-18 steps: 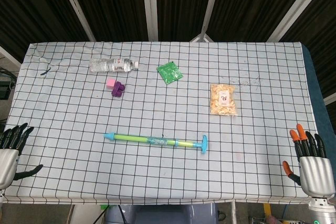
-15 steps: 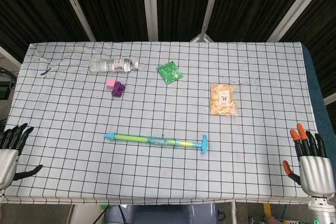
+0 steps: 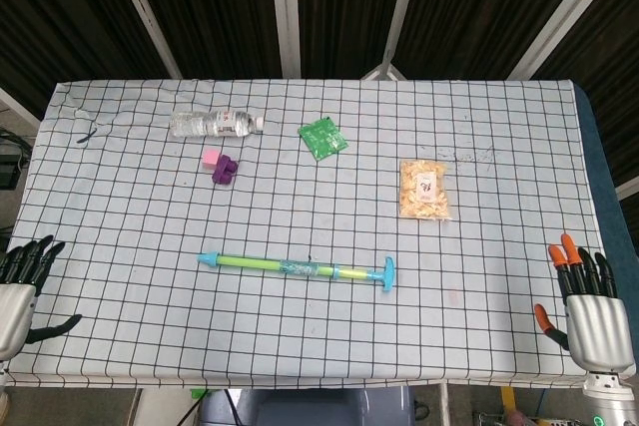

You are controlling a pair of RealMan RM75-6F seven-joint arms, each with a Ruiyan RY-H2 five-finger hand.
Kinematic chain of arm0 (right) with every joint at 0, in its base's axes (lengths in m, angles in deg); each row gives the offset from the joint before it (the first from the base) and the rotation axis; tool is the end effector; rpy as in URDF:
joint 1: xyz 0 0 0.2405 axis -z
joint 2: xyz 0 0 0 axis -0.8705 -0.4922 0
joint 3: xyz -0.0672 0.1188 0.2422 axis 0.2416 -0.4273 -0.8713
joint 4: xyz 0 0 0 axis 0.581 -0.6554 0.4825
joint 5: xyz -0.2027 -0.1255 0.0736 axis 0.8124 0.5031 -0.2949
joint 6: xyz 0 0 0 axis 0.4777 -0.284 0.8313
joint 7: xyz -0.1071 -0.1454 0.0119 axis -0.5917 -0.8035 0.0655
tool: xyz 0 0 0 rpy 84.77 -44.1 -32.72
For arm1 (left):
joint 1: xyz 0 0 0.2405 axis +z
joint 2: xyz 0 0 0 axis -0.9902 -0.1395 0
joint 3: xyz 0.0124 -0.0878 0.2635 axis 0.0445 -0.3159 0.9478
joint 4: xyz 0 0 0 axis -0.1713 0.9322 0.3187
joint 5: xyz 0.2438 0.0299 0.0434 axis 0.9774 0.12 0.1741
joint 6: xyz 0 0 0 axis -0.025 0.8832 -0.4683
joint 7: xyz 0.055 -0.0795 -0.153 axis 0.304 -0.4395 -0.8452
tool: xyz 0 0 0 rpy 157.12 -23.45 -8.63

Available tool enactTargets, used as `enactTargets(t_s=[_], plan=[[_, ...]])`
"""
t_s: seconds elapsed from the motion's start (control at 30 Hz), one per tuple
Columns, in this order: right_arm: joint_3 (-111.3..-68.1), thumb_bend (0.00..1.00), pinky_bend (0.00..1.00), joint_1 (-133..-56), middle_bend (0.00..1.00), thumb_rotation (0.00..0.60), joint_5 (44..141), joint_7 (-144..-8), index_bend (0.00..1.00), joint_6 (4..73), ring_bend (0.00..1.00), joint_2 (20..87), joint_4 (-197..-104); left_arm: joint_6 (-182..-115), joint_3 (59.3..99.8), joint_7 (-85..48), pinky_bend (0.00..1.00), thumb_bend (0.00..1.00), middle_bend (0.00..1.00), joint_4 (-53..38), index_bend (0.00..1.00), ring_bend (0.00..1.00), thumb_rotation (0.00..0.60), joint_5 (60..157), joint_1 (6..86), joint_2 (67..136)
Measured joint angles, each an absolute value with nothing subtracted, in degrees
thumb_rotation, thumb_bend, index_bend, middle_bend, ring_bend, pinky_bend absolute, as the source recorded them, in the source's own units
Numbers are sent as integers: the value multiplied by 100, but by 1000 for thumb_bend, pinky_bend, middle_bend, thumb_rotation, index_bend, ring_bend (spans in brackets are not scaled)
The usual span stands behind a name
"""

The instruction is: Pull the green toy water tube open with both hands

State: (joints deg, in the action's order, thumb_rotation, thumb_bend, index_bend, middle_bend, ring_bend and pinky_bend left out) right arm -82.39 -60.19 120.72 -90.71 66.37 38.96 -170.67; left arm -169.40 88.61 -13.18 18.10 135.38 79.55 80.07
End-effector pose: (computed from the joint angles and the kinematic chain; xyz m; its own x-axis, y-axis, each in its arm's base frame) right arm -0.3264 -0.1913 0.1180 0.5006 0.0783 0.8621 -0.8651 0.0089 0.5015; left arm -0.3353 0.1906 0.1241 0.4436 0.0868 0.8920 0.8958 -0.0135 -0.4442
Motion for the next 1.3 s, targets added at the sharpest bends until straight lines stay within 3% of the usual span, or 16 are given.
enactTargets(t_s=[0.43,0.53,0.73,0.87,1.3], plan=[[-8174,350,0,-6144,1,600,12149,-8713,1,6379,0,3838,-17197,-16993,8872,-1348,0,87,0,1843,0,0,600,13531,7989,7960],[-8193,350,0,-6267,4,600,12083,-8754,59,6124,0,3818,-17375,-16986,8867,-1377,0,87,0,1845,0,0,600,13506,7995,7948],[-8283,350,0,-6626,30,600,11979,-9299,288,5597,0,3956,-17702,-16995,8877,-1350,0,87,0,1842,0,0,600,13547,7994,7956],[-8391,350,0,-6922,51,600,11817,-9888,358,5204,0,4275,-17860,-16990,8877,-1343,0,86,0,1843,0,0,600,13554,7988,7961],[-8662,350,0,-7656,60,600,10864,-11636,368,4443,0,5947,-17835,-16930,8907,-1406,0,87,0,1846,0,0,600,13579,7968,7923]])
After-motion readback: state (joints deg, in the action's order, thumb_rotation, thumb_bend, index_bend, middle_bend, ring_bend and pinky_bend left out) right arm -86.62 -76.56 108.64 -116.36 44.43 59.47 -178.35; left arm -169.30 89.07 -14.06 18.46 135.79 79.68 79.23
